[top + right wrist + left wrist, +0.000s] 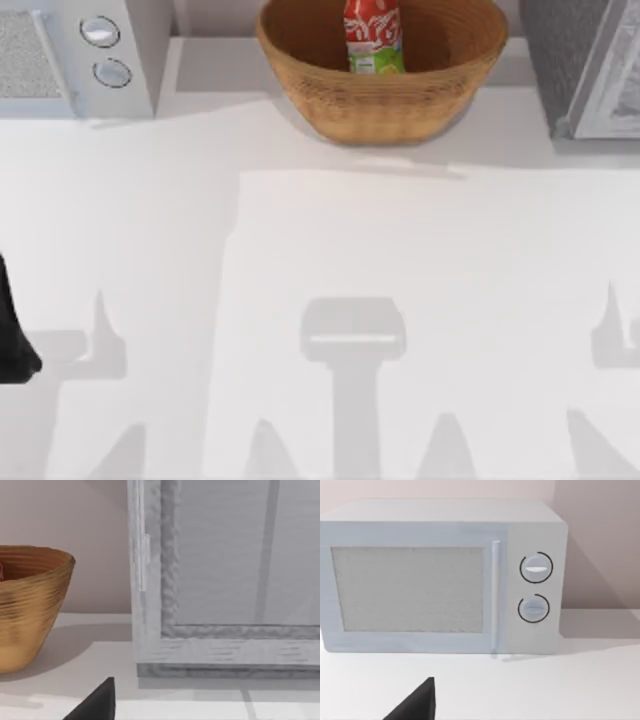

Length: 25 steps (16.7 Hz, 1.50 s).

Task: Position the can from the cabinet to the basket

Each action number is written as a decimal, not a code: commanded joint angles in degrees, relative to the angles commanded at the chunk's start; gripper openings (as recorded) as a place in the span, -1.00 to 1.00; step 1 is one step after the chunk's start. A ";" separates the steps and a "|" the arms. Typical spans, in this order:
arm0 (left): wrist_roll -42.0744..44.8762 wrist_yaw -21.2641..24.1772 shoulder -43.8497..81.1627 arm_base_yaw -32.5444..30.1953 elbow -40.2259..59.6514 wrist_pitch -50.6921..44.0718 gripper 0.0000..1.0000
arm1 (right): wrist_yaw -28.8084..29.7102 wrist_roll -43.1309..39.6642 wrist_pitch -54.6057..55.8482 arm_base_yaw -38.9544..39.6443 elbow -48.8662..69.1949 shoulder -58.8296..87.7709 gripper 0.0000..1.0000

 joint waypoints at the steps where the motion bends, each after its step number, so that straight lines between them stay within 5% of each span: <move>1: 0.00 0.00 0.00 0.00 0.00 0.00 1.00 | -2.23 0.12 2.81 -2.14 0.77 3.41 1.00; 16: 0.00 0.00 0.00 0.00 0.00 0.00 1.00 | -43.13 1.21 52.26 -44.19 15.90 66.73 1.00; 25: 0.00 0.00 0.00 0.00 0.00 0.00 1.00 | -51.72 1.37 62.40 -53.21 18.86 79.95 1.00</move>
